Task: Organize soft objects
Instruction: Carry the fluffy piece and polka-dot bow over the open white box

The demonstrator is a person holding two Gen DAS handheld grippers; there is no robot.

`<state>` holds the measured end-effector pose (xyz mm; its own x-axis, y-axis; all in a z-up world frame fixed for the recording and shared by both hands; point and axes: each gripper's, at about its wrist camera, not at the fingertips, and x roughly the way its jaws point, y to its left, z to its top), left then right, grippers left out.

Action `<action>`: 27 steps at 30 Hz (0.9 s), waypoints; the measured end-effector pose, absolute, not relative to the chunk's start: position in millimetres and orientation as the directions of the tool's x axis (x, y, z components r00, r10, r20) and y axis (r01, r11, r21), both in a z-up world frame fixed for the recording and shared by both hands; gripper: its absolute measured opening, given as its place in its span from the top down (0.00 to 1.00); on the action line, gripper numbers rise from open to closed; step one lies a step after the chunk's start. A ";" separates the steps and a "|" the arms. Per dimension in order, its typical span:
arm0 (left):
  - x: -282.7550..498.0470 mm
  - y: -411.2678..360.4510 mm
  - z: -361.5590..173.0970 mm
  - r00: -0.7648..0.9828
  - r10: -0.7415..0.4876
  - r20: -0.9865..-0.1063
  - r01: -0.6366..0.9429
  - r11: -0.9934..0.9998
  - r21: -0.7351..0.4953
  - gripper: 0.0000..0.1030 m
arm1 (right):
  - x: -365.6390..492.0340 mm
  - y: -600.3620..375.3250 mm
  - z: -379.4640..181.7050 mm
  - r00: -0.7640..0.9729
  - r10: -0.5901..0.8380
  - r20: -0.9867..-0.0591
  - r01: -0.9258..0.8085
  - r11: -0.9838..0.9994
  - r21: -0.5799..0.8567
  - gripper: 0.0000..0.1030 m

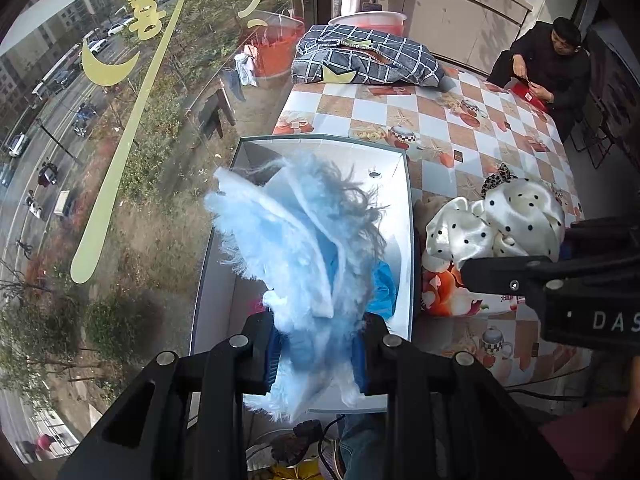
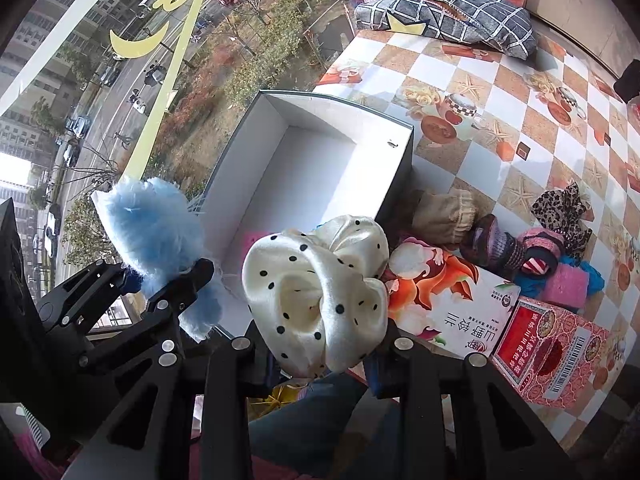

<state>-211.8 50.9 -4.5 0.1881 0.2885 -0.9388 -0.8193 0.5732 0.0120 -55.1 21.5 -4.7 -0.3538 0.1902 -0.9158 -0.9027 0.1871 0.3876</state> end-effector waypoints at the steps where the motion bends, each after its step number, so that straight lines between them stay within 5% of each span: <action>1: -212.5 51.4 -4.5 0.187 0.288 -0.939 -0.820 0.572 0.012 0.70 | -55.2 21.8 -5.0 -0.354 0.190 -0.916 -0.903 0.187 0.388 0.67; 27: -231.3 76.9 -27.2 0.131 0.267 -0.955 -0.861 0.508 0.024 0.70 | -65.8 46.5 -10.4 -0.373 0.179 -0.910 -0.901 0.163 0.402 0.67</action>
<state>-231.3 76.9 -27.2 0.1313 0.2672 -0.9547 -0.8613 0.5076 0.0236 -65.8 46.5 -10.4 -0.3734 0.1794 -0.9102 -0.9011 0.1631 0.4018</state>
